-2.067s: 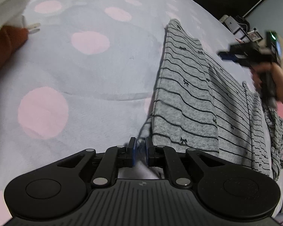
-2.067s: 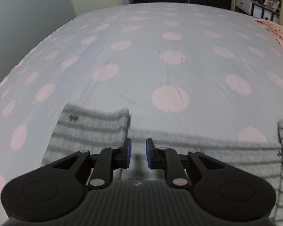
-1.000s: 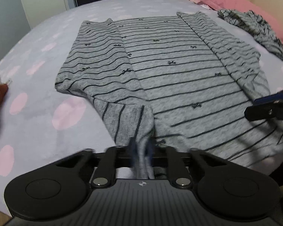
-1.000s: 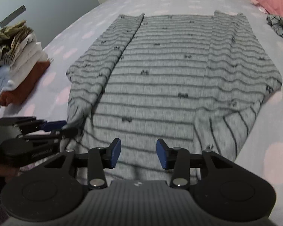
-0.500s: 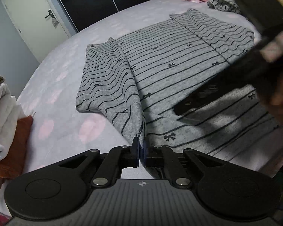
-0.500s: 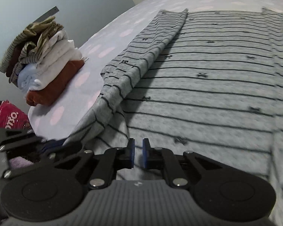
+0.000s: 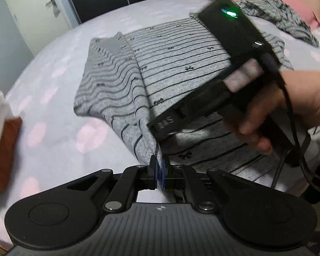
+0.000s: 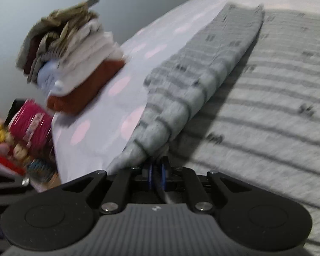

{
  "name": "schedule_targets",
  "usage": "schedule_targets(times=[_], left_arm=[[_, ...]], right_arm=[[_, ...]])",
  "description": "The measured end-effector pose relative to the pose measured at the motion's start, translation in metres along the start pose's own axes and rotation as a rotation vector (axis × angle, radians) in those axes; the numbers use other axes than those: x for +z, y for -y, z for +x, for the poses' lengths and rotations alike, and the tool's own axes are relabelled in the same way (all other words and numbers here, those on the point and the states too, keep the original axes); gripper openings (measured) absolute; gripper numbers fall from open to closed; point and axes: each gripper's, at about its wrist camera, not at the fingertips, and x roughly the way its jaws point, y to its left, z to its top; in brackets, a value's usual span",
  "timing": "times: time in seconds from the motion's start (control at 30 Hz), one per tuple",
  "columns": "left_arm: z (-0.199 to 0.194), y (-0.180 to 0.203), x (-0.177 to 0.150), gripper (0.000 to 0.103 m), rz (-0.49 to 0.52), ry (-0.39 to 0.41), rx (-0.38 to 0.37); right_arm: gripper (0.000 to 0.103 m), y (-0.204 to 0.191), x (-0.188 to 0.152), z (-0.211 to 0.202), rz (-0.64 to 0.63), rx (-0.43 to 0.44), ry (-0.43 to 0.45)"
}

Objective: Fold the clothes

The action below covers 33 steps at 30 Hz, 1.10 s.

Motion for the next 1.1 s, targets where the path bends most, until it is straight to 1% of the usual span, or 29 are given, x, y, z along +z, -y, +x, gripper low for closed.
schedule_targets(times=[0.1, 0.17, 0.2, 0.23, 0.27, 0.3, 0.33, 0.37, 0.43, 0.5, 0.57, 0.7, 0.77, 0.83, 0.97, 1.03, 1.07, 1.1], left_arm=[[0.003, -0.007, -0.001, 0.002, -0.032, 0.002, -0.035], [0.005, -0.008, 0.000, 0.003, -0.034, -0.004, -0.043], [0.008, -0.007, -0.002, 0.006, -0.029, -0.032, -0.044], [0.011, -0.006, -0.003, 0.009, -0.023, -0.059, -0.046], [0.014, -0.005, -0.005, 0.009, -0.017, -0.084, -0.048], [0.015, -0.004, -0.007, 0.010, -0.008, -0.094, -0.050], [0.015, -0.004, -0.007, 0.012, -0.003, -0.095, -0.056], [0.015, -0.003, -0.007, 0.013, 0.002, -0.096, -0.064], [0.013, -0.003, -0.008, 0.020, 0.005, -0.100, -0.089], [0.013, -0.003, -0.009, 0.021, 0.005, -0.111, -0.110], [0.012, -0.002, -0.011, 0.021, -0.001, -0.123, -0.124], [0.004, -0.006, -0.015, 0.024, -0.044, -0.124, -0.178], [0.000, -0.009, -0.017, 0.029, -0.061, -0.120, -0.206], [-0.004, -0.012, -0.017, 0.042, -0.077, -0.113, -0.232], [-0.015, -0.025, -0.013, 0.042, -0.150, -0.061, -0.278], [-0.018, -0.034, -0.009, 0.042, -0.222, -0.017, -0.293], [-0.020, -0.039, -0.007, 0.042, -0.259, 0.004, -0.298], [-0.020, -0.043, -0.005, 0.039, -0.297, 0.024, -0.293]], right_arm=[[0.010, 0.009, -0.005, -0.002, 0.039, 0.063, -0.013], [0.010, 0.009, -0.008, -0.004, 0.044, 0.113, -0.029], [0.005, 0.009, -0.010, -0.005, 0.046, 0.138, -0.037], [0.003, 0.001, -0.015, -0.002, 0.018, 0.157, -0.069], [0.002, -0.006, -0.020, 0.000, -0.011, 0.176, -0.101], [0.002, -0.013, -0.025, 0.000, -0.044, 0.157, -0.114], [0.002, -0.017, -0.030, 0.000, -0.050, 0.151, -0.127], [0.002, -0.017, -0.033, -0.001, -0.032, 0.155, -0.139], [0.002, -0.016, -0.037, -0.005, -0.002, 0.151, -0.151], [0.002, -0.016, -0.040, -0.010, 0.008, 0.143, -0.170], [0.002, -0.020, -0.045, -0.016, -0.016, 0.126, -0.181], [0.002, -0.023, -0.054, -0.027, -0.011, 0.102, -0.189], [0.002, -0.022, -0.057, -0.034, -0.002, 0.100, -0.196], [0.002, -0.023, -0.061, -0.041, 0.003, 0.097, -0.198], [0.002, -0.023, -0.070, -0.062, 0.023, 0.073, -0.211], [0.003, -0.027, -0.075, -0.072, 0.015, 0.049, -0.240], [0.003, -0.030, -0.078, -0.078, -0.010, 0.026, -0.237], [0.003, -0.034, -0.081, -0.084, -0.037, 0.002, -0.234]])
